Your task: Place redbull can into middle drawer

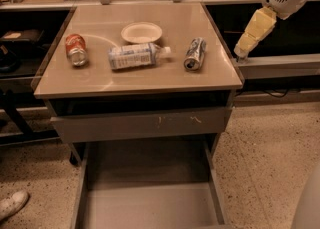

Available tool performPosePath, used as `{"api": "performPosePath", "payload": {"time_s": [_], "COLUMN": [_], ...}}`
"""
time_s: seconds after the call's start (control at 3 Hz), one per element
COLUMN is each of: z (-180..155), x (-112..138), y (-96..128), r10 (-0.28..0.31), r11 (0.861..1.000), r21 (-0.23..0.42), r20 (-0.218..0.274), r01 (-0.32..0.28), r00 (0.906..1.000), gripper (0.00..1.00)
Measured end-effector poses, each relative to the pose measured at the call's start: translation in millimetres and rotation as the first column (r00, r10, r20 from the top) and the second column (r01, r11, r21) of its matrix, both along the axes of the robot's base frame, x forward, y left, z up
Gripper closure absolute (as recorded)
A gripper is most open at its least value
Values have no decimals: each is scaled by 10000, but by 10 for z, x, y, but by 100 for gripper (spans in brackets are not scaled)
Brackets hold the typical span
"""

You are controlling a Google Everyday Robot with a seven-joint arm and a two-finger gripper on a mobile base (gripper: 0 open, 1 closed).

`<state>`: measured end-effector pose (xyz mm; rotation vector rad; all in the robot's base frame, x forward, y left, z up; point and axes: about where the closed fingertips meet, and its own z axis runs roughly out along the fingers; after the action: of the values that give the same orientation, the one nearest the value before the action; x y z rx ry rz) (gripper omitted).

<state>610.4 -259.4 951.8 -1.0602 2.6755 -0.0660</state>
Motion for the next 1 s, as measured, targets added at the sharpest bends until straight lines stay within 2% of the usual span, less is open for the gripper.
{"api": "performPosePath", "payload": {"time_s": [0.33,0.67,1.0], "z": [-74,-40,-49], "x": [-39,-166,-82], "y": [264,543,563], "r10": [-230,-418,-468], "r11": [9939,9827,9813], "r21": [1063,1770,1842], "r20": [-507,-773,-535], "r01": [283,549,559], "r00": [9985,9961,9975], "gripper": [0,0,0]}}
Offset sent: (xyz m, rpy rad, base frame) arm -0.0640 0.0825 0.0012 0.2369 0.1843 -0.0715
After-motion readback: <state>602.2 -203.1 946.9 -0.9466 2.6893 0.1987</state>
